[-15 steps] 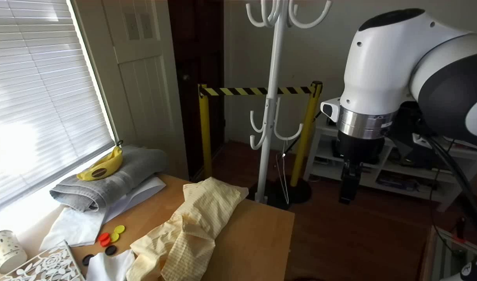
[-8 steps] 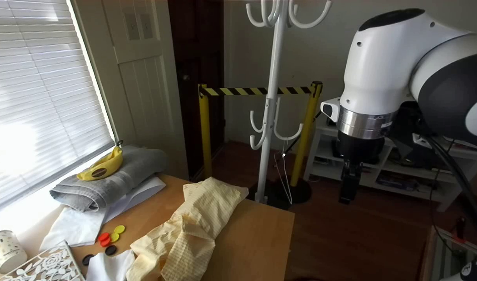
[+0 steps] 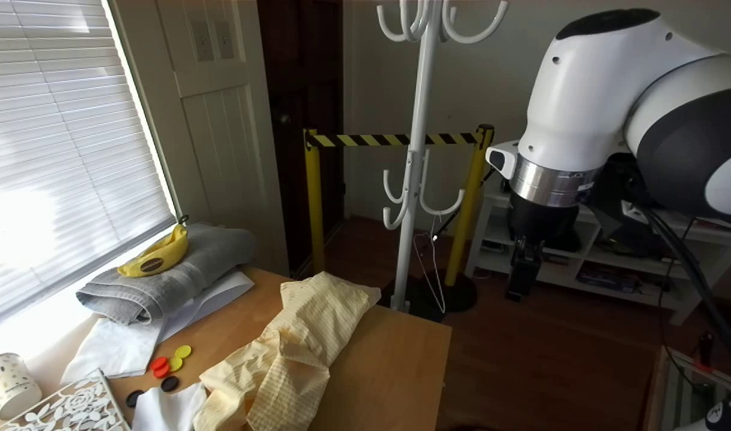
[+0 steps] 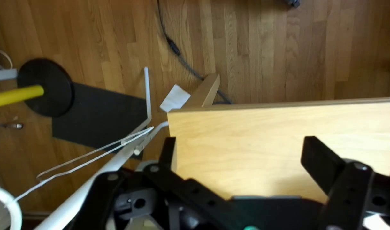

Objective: Hang the towel on the white stand.

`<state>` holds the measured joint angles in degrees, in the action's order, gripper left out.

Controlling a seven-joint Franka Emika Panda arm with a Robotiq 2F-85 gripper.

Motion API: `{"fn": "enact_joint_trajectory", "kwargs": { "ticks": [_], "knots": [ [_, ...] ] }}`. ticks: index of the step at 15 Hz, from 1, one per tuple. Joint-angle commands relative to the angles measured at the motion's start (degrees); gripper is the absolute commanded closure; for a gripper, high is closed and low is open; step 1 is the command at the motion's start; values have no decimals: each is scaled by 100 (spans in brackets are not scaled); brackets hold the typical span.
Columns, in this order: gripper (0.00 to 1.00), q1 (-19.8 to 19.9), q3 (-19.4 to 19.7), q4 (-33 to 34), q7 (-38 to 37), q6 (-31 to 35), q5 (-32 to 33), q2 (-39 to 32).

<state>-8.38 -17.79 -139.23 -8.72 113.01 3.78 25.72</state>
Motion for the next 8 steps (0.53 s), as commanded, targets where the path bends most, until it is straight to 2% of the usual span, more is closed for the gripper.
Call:
{"fn": "enact_joint_trajectory", "kwargs": {
  "ticks": [1,5,8],
  "knots": [
    [0,-28,257,42,562,1168,588,-318],
    [0,-53,497,443,1309,2395,736,-1159],
    [0,-28,297,1000,1132,2704,1077,-1985]
  ]
}}
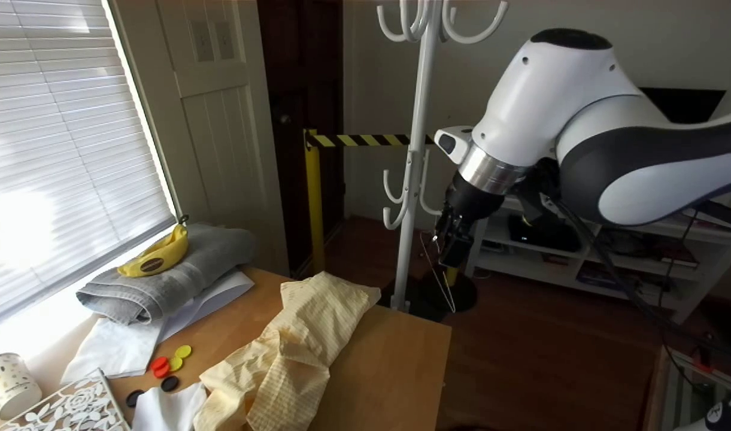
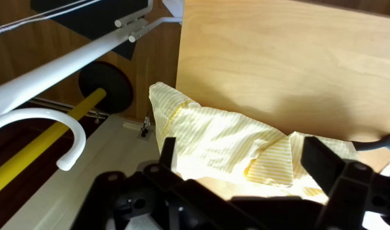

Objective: Hang the towel on the white stand.

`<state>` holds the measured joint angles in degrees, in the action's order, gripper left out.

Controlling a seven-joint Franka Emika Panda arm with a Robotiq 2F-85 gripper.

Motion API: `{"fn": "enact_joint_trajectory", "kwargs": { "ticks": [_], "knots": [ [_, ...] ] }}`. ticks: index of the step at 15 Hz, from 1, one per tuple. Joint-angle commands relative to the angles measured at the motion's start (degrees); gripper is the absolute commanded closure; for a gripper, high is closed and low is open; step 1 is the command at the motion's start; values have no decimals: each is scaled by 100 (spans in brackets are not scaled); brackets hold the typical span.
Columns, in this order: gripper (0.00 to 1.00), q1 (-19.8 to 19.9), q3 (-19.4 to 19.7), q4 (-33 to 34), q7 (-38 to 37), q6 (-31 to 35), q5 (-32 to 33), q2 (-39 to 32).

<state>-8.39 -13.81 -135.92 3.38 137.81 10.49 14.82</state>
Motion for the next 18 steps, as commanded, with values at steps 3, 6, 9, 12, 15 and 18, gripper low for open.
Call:
{"fn": "enact_joint_trajectory", "kwargs": {
  "ticks": [3,6,9,12,15,18],
  "knots": [
    [0,-53,-219,1290,-602,205,1128,-1620],
    [0,-188,-70,1126,-505,225,1017,-1504],
    [0,-225,-32,1230,-521,224,1031,-1669],
    [0,-223,-30,1213,-522,224,1033,-1607],
    [0,-224,0,1283,-951,69,1264,-1674],
    [0,-269,63,1465,-1557,31,1575,-1935]
  ]
}}
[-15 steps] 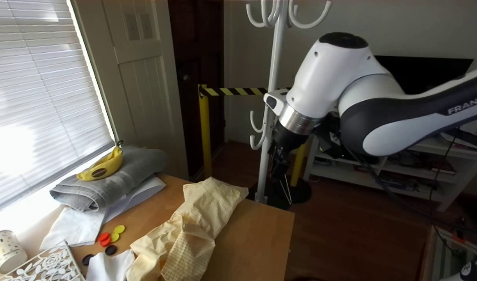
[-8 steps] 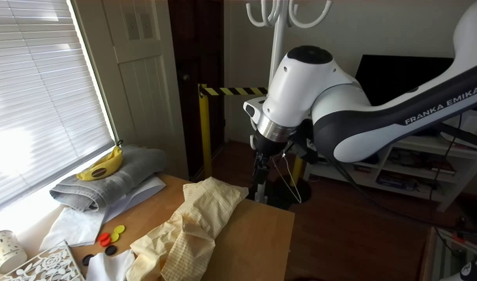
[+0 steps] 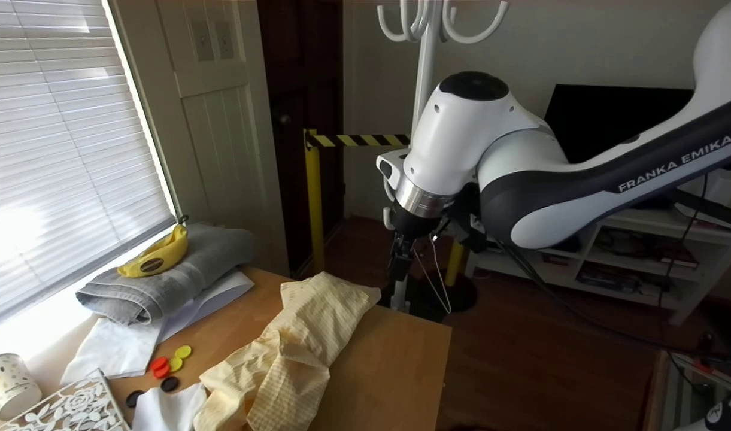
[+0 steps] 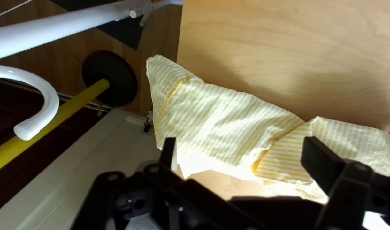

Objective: Hang the towel on the white stand.

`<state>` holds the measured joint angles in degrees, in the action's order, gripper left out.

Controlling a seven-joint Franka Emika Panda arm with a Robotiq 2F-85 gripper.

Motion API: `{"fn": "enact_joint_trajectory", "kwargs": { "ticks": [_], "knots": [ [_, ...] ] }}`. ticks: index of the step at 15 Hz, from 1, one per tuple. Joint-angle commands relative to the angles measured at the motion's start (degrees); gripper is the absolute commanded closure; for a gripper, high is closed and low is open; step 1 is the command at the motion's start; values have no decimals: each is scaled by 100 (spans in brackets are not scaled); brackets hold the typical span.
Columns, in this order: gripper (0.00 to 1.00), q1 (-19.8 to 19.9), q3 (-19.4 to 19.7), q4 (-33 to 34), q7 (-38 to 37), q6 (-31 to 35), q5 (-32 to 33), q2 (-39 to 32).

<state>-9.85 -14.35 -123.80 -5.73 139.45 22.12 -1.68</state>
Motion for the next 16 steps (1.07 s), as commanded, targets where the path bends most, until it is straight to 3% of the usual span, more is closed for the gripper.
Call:
{"fn": "enact_joint_trajectory", "kwargs": {
  "ticks": [1,7,12,13,16],
  "knots": [
    [0,-142,140,356,-778,-134,486,-420],
    [0,-438,359,1508,-749,-266,640,-1673],
    [0,-920,319,2929,42,-903,245,-3116],
    [0,-858,491,2106,-319,-508,316,-2419],
    [0,-988,551,2249,-308,-508,309,-2629]
  ]
}}
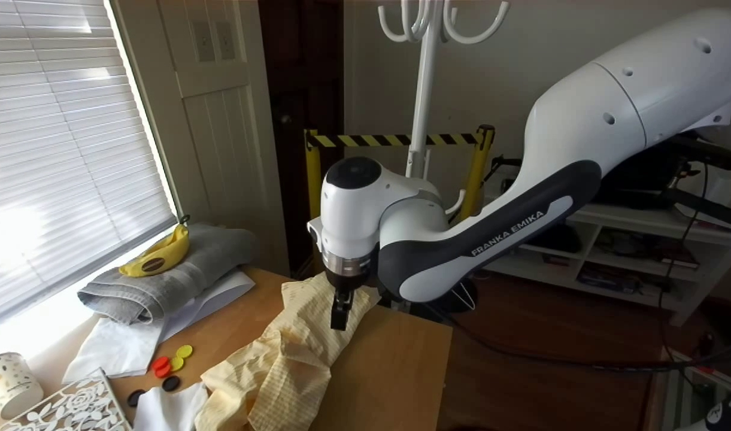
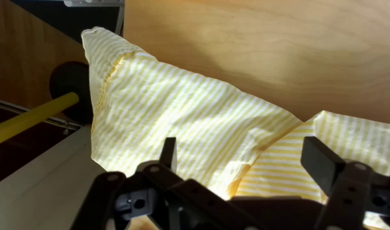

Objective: Hang the towel on the white stand.

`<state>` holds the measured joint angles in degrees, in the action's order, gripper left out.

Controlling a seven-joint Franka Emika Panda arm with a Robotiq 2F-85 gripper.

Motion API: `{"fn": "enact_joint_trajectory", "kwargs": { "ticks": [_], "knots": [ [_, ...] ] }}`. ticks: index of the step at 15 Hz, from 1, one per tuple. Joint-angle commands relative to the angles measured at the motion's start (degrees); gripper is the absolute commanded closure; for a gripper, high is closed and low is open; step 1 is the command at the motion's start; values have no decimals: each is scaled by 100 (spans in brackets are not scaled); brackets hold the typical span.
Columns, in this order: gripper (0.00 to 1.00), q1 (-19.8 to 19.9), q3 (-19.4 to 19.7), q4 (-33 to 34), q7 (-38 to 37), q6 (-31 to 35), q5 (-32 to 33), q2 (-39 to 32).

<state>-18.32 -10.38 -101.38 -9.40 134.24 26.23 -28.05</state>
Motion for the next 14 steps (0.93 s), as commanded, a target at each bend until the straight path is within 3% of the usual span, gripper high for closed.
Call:
{"fn": "enact_joint_trajectory", "kwargs": {
  "ticks": [1,4,9,14],
  "knots": [
    [0,-127,172,2,58,11,-97,45],
    [0,-108,199,-11,54,8,-87,120],
    [0,-738,609,661,-972,-565,383,-412],
    [0,-1137,743,1432,-1149,-730,453,-1155]
  ]
}}
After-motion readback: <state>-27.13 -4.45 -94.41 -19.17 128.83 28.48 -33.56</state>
